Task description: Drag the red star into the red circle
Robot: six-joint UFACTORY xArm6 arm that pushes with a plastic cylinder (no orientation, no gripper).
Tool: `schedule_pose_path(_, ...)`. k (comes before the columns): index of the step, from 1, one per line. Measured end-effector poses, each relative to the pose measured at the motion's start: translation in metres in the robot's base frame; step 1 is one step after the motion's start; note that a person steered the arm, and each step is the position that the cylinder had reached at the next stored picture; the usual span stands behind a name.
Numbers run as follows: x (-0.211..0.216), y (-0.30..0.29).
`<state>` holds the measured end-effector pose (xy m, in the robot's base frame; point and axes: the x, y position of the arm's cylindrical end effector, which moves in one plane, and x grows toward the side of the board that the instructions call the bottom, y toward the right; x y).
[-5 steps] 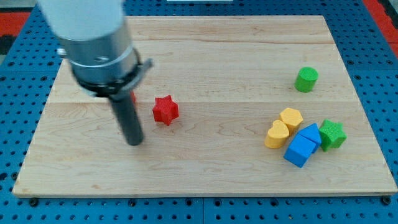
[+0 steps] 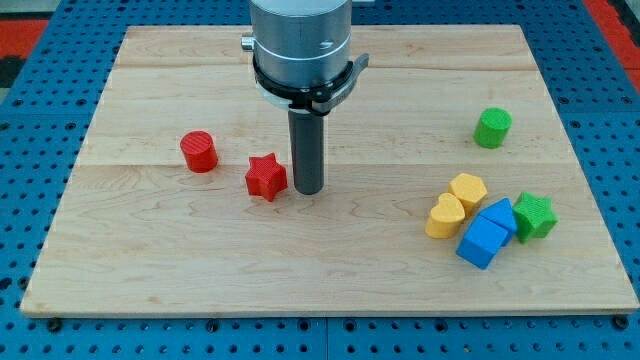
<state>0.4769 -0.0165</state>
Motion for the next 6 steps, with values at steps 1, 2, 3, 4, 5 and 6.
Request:
schedule_pose_path(1, 0.006, -0.005)
schedule_pose_path(2, 0.008, -0.008)
schedule_pose_path(3, 0.0, -0.016)
schedule_pose_path(4, -0.019, -0.045)
schedule_pose_path(5, -0.022, -0.059)
schedule_pose_path(6, -0.022, -0.059)
